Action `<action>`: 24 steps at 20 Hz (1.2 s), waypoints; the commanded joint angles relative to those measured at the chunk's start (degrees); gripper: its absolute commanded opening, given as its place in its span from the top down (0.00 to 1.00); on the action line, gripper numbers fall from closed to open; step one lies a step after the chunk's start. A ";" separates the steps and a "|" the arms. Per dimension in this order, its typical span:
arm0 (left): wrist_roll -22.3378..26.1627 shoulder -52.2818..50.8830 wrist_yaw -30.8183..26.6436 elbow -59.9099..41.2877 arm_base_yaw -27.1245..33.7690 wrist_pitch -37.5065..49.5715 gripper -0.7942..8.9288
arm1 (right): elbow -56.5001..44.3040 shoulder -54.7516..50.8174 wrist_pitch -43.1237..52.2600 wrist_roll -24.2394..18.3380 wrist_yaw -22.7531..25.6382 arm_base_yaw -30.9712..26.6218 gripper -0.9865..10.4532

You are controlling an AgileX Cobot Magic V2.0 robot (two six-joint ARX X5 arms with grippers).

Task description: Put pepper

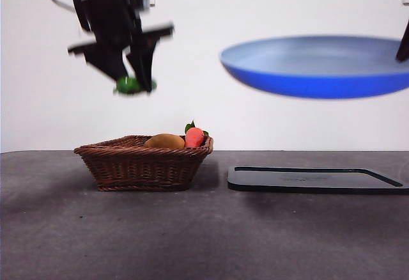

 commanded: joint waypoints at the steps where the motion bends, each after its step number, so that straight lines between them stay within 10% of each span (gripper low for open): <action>1: -0.22 -4.13 6.16 1.03 -2.47 -1.55 0.79 | 0.83 5.62 4.13 2.36 -0.28 0.07 0.91; 4: -0.15 -7.10 13.66 1.01 -8.79 -3.80 0.79 | 0.83 13.88 9.51 5.75 -0.74 0.09 0.91; 11: 2.40 0.33 10.71 0.87 -22.97 -1.75 0.79 | 0.83 17.66 11.80 8.70 -5.29 0.07 0.91; 24: 3.74 9.99 5.81 0.87 -25.99 3.13 0.68 | 0.83 17.66 9.44 9.90 -6.27 0.07 0.91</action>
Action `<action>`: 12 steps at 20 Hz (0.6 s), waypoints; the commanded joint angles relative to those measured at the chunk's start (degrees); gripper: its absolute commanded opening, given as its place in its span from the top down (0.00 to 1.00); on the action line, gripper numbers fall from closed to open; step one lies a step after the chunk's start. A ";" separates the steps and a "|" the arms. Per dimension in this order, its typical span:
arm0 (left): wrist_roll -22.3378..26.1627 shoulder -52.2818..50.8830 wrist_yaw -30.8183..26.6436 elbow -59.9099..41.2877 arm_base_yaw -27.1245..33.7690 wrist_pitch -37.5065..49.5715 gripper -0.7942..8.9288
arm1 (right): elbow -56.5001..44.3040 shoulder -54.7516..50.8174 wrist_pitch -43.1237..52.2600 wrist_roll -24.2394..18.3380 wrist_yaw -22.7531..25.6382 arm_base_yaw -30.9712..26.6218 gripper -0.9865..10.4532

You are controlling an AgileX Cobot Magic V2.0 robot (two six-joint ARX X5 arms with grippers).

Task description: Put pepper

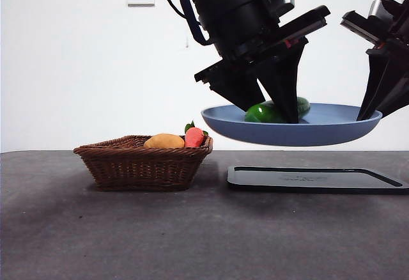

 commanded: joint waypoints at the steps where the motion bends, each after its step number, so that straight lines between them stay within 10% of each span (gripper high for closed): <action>1: 0.63 1.16 -0.44 0.90 -0.57 0.68 0.66 | 0.83 0.55 0.15 1.03 -0.90 0.17 0.91; 12: 2.89 -6.69 -0.31 1.03 -0.26 -0.66 0.66 | 0.83 0.55 -2.45 5.57 0.90 0.15 0.91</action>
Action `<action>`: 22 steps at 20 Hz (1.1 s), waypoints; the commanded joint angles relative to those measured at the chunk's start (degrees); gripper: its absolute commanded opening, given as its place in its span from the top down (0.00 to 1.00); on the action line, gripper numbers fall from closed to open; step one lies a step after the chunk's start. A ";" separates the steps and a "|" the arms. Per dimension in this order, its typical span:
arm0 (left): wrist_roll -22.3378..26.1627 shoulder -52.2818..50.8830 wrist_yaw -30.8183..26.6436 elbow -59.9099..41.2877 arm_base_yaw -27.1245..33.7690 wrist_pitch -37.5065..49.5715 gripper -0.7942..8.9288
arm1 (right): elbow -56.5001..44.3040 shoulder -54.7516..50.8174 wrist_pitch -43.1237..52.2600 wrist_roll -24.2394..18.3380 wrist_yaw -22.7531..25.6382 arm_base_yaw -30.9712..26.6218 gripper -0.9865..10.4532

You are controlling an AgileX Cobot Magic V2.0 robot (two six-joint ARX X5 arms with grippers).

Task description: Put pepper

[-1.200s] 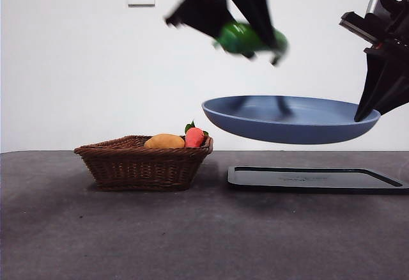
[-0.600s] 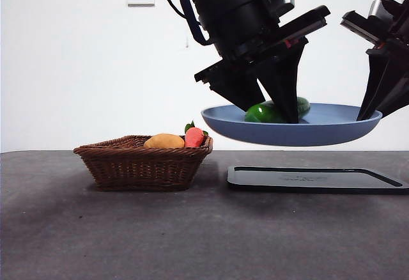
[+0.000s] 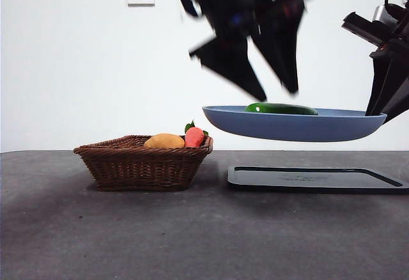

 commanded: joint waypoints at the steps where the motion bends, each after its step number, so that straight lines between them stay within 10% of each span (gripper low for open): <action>1: 1.73 -2.84 -0.04 1.03 -0.02 -0.07 0.66 | 0.83 0.55 0.37 1.75 0.28 0.11 0.91; 22: 2.73 -39.19 -0.13 1.03 5.53 -10.64 0.66 | 17.35 28.26 13.07 4.17 1.62 -8.94 0.91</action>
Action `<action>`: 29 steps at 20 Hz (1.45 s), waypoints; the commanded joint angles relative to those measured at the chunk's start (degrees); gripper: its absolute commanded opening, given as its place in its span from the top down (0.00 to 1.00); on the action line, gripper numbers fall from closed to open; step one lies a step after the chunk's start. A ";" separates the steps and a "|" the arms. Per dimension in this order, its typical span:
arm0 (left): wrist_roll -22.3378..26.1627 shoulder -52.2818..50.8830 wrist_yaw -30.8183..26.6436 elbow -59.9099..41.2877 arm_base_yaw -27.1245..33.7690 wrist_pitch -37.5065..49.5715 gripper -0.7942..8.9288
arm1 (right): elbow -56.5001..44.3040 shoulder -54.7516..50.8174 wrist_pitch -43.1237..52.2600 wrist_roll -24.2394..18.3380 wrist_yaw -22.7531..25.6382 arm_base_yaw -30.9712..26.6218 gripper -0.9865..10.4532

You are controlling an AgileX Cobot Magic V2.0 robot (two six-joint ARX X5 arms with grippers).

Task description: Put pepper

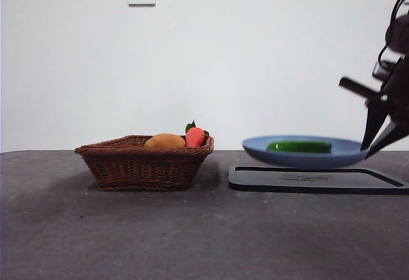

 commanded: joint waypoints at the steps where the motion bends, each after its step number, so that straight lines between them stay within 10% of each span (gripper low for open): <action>1: -0.11 -0.31 -0.07 1.03 -0.33 -0.44 0.66 | 1.25 3.37 3.06 0.46 -0.52 0.04 0.91; 19: -0.92 -0.52 -0.09 1.03 -0.33 -5.09 0.66 | 1.25 -6.75 0.44 -3.76 -0.26 0.07 0.78; 29: 0.72 -0.39 -0.09 1.03 -0.33 -7.67 0.67 | 1.25 -39.76 -33.05 -19.67 -0.28 8.52 0.78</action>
